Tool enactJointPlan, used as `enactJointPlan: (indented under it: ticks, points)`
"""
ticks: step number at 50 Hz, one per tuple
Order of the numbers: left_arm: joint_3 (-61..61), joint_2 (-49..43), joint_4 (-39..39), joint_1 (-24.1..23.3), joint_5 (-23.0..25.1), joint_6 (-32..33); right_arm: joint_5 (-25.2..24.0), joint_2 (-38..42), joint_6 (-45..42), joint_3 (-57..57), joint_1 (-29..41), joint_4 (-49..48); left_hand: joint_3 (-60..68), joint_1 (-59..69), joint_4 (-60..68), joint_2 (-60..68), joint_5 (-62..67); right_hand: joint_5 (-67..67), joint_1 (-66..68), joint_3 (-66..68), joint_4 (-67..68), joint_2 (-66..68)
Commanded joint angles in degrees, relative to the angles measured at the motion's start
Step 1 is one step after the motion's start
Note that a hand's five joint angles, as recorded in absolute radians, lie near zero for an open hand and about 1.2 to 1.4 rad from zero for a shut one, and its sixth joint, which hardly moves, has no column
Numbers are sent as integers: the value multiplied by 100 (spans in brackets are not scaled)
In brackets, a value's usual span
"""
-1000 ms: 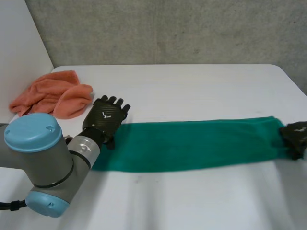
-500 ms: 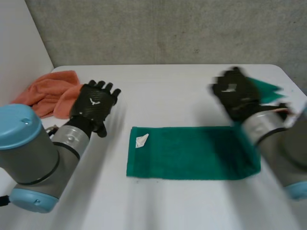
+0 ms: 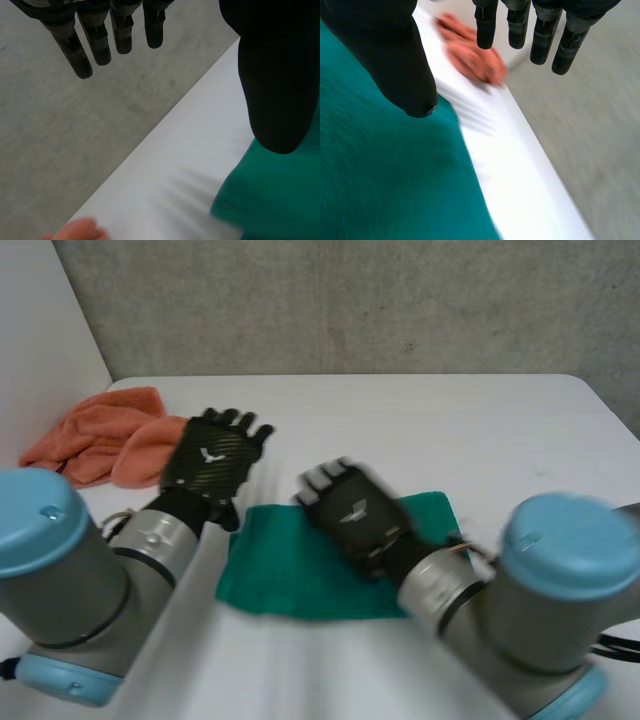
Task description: Fold the laundry.
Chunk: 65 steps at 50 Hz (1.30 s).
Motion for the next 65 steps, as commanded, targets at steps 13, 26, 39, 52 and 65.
enactJointPlan:
  ticks: [13, 26, 39, 52, 65]
  points:
    - [1147, -1667, -707, -1083, -438, -235, 175, -13, 804, 1164, -1956, 1055, -171, -84, -140, -135, -249, -1459, 2594, 2515, 2401, 2470]
    - [971, -1254, -857, -1065, -659, -278, 237, -214, 777, 1357, -2265, 1055, -193, -106, -161, -156, -271, 2817, 6870, 6791, 6677, 6746]
    - [716, -1026, -857, -995, -659, -270, 184, -636, 768, 1630, -2414, 1064, -193, -106, -161, -156, -271, -2257, 1796, 1717, 1603, 1672]
    - [620, -964, -848, -995, -641, -278, 158, -645, 733, 1955, -2625, 853, -193, -106, -161, -156, -271, -1081, 2971, 2893, 2778, 2847]
    - [549, -894, -839, -960, -659, -278, 403, -933, 76, 1798, -2924, 581, -193, -106, -161, -156, -271, 2817, 6870, 6791, 6677, 6746]
